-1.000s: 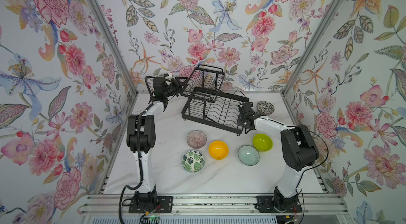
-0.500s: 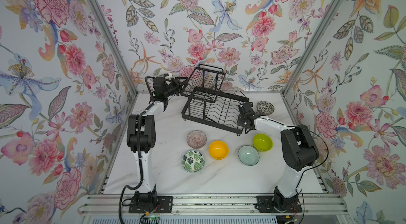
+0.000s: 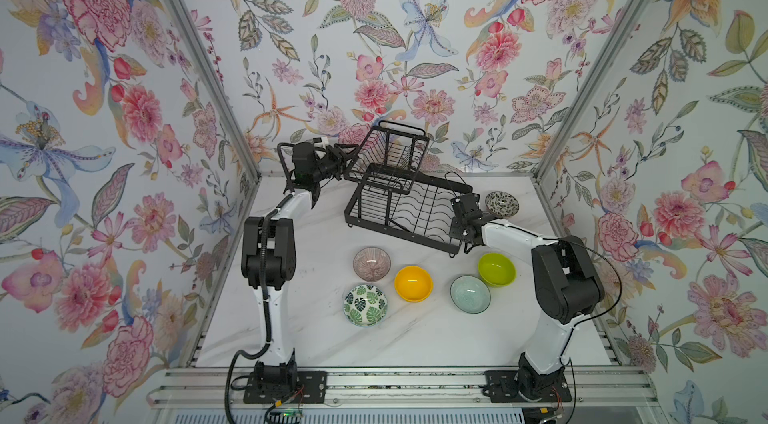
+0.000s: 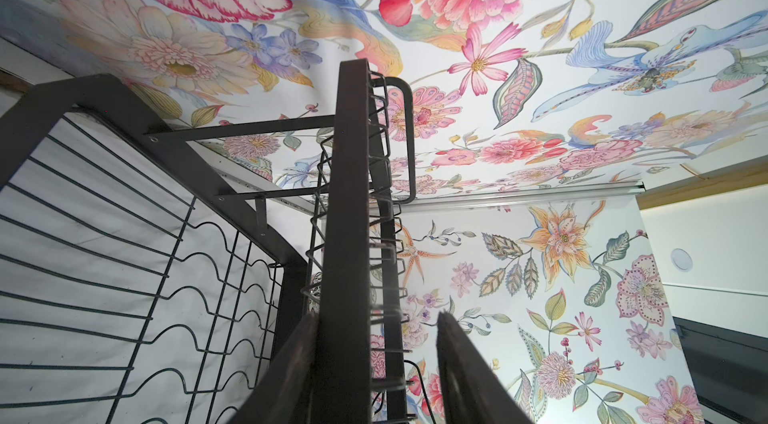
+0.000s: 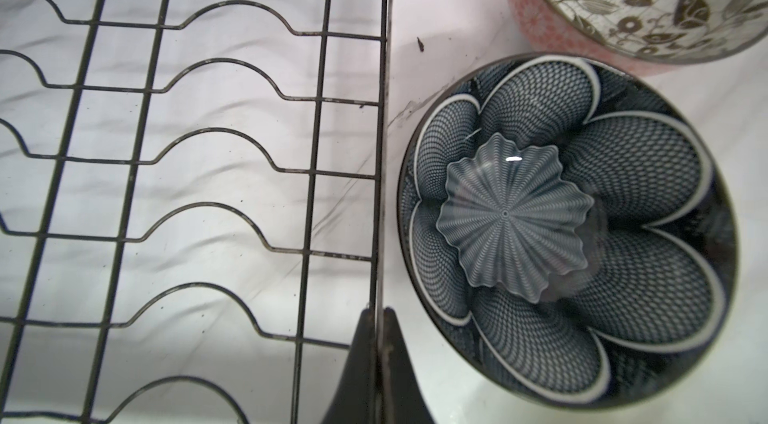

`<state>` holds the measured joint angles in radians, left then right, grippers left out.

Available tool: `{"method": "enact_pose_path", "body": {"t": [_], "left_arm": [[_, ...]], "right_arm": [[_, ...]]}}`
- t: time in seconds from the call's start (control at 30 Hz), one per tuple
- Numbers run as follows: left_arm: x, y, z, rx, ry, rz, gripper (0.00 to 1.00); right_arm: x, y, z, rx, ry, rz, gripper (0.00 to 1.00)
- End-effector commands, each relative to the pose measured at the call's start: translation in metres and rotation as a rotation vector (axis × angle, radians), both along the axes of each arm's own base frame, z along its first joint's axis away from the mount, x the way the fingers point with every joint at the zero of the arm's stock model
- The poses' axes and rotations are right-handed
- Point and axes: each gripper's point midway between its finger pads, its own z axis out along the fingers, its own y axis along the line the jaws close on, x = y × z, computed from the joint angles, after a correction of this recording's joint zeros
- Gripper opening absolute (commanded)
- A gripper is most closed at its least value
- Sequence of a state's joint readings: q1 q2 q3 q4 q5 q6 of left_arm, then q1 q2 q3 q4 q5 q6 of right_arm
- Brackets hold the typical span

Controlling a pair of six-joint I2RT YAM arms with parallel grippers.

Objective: Load the bowls into the dish rack

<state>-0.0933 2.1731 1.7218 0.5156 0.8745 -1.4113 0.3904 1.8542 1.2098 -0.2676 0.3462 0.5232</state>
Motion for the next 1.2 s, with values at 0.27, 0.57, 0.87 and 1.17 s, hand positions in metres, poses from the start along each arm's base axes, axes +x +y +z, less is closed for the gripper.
{"method": "enact_pose_path", "body": {"t": [0.27, 0.57, 0.87, 1.17], "left_arm": [[-0.050, -0.027, 0.144, -0.022, -0.366, -0.079, 0.48], [-0.063, -0.025, 0.146, -0.006, -0.368, -0.070, 0.48], [-0.073, -0.018, 0.127, 0.009, -0.332, -0.048, 0.49], [-0.075, -0.004, 0.105, 0.019, -0.299, -0.025, 0.49]], "right_arm": [[-0.007, 0.019, -0.008, 0.020, 0.054, 0.095, 0.00], [-0.004, 0.012, -0.006, 0.017, 0.048, 0.084, 0.11], [-0.001, 0.006, 0.002, 0.019, 0.036, 0.080, 0.23], [0.001, 0.008, 0.007, 0.032, 0.033, 0.079, 0.27]]}}
